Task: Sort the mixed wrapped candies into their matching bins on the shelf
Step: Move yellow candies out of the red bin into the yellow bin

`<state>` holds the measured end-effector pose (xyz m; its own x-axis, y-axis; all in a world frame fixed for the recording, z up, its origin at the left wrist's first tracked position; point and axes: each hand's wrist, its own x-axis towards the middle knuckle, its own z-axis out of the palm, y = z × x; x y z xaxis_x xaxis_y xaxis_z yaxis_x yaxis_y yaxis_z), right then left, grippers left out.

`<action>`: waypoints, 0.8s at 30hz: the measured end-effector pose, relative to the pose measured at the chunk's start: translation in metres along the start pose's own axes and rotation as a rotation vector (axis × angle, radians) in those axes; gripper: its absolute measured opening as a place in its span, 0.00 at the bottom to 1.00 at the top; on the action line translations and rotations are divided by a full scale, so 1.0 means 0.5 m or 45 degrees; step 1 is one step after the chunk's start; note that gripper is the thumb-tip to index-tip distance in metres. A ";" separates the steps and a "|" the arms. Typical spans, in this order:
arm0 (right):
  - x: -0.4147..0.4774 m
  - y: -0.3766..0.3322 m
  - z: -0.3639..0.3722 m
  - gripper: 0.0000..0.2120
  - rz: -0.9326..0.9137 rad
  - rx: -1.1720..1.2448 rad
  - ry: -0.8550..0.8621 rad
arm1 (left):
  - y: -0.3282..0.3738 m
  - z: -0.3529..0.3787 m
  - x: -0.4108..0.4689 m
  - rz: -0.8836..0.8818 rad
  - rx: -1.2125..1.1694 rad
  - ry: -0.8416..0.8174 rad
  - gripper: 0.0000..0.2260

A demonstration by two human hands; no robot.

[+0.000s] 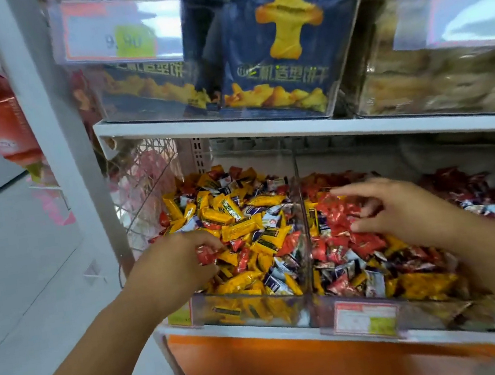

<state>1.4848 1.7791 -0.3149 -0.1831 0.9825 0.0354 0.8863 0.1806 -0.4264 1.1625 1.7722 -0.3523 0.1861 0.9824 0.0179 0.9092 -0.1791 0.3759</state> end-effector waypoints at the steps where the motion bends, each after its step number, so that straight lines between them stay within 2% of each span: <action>1: -0.008 0.016 0.000 0.26 -0.006 0.035 -0.017 | 0.008 -0.008 0.001 -0.008 0.025 0.016 0.11; 5: -0.035 0.059 -0.008 0.21 -0.001 0.099 0.176 | 0.075 -0.031 0.006 0.085 -0.027 0.132 0.10; 9: -0.055 0.079 -0.017 0.18 0.040 0.087 0.232 | 0.202 -0.006 0.023 0.301 -0.452 0.202 0.09; 11: -0.058 0.082 -0.020 0.16 0.050 0.060 0.221 | 0.256 0.021 0.039 0.392 -0.524 0.242 0.12; 14: -0.061 0.082 -0.022 0.16 0.047 0.009 0.202 | 0.287 0.061 0.070 0.454 -0.412 0.218 0.21; 17: -0.060 0.076 -0.027 0.16 0.014 0.014 0.198 | 0.267 0.062 0.079 0.457 -0.357 0.227 0.26; 20: -0.048 0.048 -0.025 0.15 -0.059 0.014 0.225 | 0.201 0.026 0.060 0.400 -0.292 0.241 0.22; 24: -0.019 -0.032 0.001 0.13 -0.244 -0.046 0.230 | 0.071 -0.019 0.001 0.257 -0.102 0.118 0.18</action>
<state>1.4720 1.7668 -0.3087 -0.2732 0.9218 0.2750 0.8581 0.3627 -0.3635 1.1913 1.7666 -0.3299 0.3226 0.9285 0.1840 0.8239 -0.3712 0.4283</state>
